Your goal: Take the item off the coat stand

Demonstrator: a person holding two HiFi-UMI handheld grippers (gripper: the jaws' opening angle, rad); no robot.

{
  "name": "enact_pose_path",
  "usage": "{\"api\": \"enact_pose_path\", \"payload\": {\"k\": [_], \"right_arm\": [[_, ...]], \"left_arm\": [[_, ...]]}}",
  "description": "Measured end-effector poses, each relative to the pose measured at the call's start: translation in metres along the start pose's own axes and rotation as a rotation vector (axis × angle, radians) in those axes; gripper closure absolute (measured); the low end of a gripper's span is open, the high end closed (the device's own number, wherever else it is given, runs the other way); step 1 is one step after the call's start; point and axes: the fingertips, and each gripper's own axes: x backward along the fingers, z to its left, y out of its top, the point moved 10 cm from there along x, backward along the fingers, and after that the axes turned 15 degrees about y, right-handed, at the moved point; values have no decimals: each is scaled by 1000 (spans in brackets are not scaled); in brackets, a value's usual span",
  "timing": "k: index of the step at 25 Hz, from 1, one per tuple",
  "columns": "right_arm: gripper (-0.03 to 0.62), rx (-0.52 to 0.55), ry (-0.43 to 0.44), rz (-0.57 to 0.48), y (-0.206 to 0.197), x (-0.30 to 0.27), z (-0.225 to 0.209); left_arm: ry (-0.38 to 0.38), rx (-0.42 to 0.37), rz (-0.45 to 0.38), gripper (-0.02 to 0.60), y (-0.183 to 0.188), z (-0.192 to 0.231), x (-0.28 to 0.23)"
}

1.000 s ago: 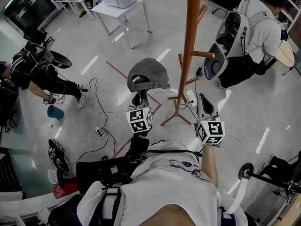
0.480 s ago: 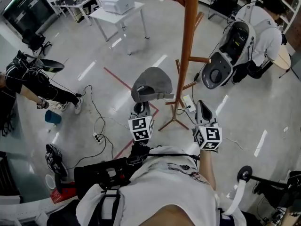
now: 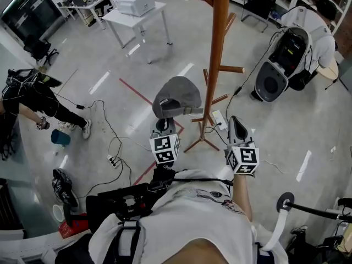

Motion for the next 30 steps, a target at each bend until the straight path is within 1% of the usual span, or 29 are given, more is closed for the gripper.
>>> {"api": "enact_pose_path", "payload": {"k": [4,9,20,30], "right_arm": [[591,-2,0,1,-2,0,3],[591,-5,-2,2,3,-2,-4],[591,22,-3,7,7,-5,-5],[591,21,-5,1,3,-8,-1]], "left_arm": [[-4,-1,2,557,-1,2,1],[-11,-10,2,557,5,-5,-5],[-20,-15,-2,557,9,-6,-9],[-22,-15,0,557,5,-3,-11]]}}
